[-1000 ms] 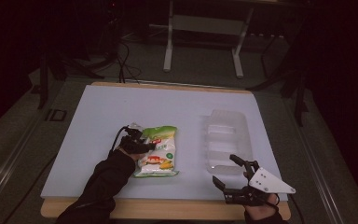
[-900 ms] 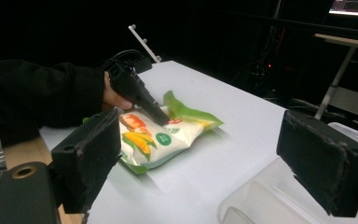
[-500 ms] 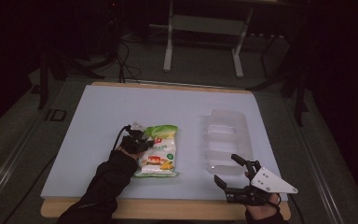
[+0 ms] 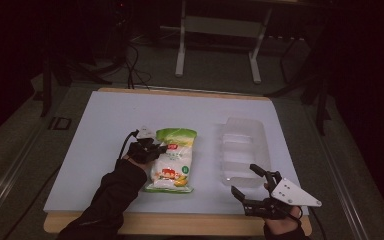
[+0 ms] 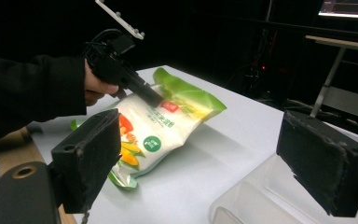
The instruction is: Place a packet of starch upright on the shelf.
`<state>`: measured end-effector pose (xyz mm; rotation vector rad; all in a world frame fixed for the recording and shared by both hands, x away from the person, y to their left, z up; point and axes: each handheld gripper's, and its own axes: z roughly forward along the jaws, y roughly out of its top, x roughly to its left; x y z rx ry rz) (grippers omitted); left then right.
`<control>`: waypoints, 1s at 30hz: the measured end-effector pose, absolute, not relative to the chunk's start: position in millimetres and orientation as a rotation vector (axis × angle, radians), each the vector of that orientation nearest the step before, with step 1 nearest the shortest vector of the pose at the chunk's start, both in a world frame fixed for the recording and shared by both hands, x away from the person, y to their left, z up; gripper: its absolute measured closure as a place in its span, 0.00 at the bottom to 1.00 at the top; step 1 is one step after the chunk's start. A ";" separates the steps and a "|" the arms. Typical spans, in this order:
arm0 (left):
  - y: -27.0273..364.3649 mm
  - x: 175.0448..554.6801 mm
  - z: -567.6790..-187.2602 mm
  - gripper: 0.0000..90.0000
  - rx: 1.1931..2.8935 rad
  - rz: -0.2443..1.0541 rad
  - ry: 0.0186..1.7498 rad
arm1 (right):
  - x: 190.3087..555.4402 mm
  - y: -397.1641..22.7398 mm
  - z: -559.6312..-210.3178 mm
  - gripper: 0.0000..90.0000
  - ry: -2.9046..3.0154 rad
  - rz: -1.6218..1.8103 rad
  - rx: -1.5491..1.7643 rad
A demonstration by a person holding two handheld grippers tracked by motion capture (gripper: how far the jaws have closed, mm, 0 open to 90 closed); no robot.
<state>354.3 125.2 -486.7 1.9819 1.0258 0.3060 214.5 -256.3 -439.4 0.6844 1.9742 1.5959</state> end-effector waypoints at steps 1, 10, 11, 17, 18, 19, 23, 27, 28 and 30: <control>125.1 353.0 -485.1 0.94 1.983 0.312 1.016 | 214.7 -256.5 -439.5 0.15 1.972 1.595 0.683; 124.0 341.6 -472.2 0.94 1.961 0.322 0.966 | 214.9 -257.0 -439.3 0.15 1.970 1.595 0.690; 124.0 340.0 -470.2 0.94 1.956 0.324 0.956 | 215.1 -256.9 -439.3 0.15 1.973 1.595 0.690; 123.2 327.6 -455.3 0.95 1.915 0.307 0.899 | 214.4 -257.5 -438.2 0.16 1.966 1.598 0.691; 123.0 325.8 -453.2 0.95 1.909 0.307 0.899 | 214.7 -258.0 -438.0 0.16 1.964 1.598 0.691; 123.0 325.8 -453.2 0.95 1.909 0.307 0.899 | 214.7 -258.0 -438.0 0.16 1.964 1.598 0.691; 123.4 317.4 -444.0 0.95 1.903 0.322 0.878 | 215.0 -259.8 -436.4 0.16 1.958 1.605 0.708; 123.9 312.0 -437.1 0.95 1.883 0.331 0.856 | 215.7 -259.7 -432.8 0.16 1.956 1.624 0.715; 124.0 310.7 -435.4 0.95 1.877 0.336 0.854 | 216.4 -259.6 -431.3 0.16 1.958 1.636 0.715; 124.2 310.1 -433.8 0.95 1.867 0.336 0.856 | 216.6 -259.1 -429.7 0.16 1.954 1.645 0.717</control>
